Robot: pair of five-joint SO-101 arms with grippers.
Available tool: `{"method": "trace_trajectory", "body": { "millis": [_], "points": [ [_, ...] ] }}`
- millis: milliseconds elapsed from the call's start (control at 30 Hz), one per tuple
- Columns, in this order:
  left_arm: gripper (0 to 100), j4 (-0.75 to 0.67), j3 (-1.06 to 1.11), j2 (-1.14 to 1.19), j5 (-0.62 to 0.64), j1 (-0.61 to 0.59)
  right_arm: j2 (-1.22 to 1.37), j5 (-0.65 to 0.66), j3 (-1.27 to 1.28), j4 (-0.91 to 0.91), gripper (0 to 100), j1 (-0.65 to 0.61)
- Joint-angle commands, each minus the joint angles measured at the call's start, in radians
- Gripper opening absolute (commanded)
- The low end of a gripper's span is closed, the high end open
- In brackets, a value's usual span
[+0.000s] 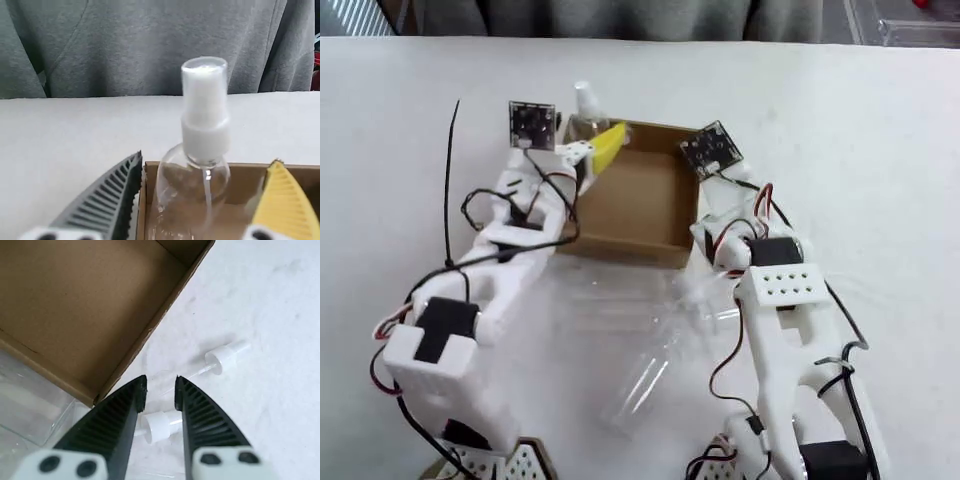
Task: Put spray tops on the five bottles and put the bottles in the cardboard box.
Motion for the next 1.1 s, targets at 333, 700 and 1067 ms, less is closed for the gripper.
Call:
{"method": "trace_trajectory", "body": {
  "millis": [333, 700, 1067],
  "points": [
    [36, 0.126, 0.236, -0.386, 0.005, 0.015, -0.035, -0.005, 0.002, -0.045, 7.4, 0.010],
    [36, 0.763, 0.287, -0.760, -0.120, 0.088, -0.036, -0.009, 0.017, -0.047, 7.0, 0.005],
    [36, 1.416, 0.287, -1.122, -0.104, 0.087, -0.036, -0.014, 0.018, -0.045, 7.0, 0.008]
  ]
}}
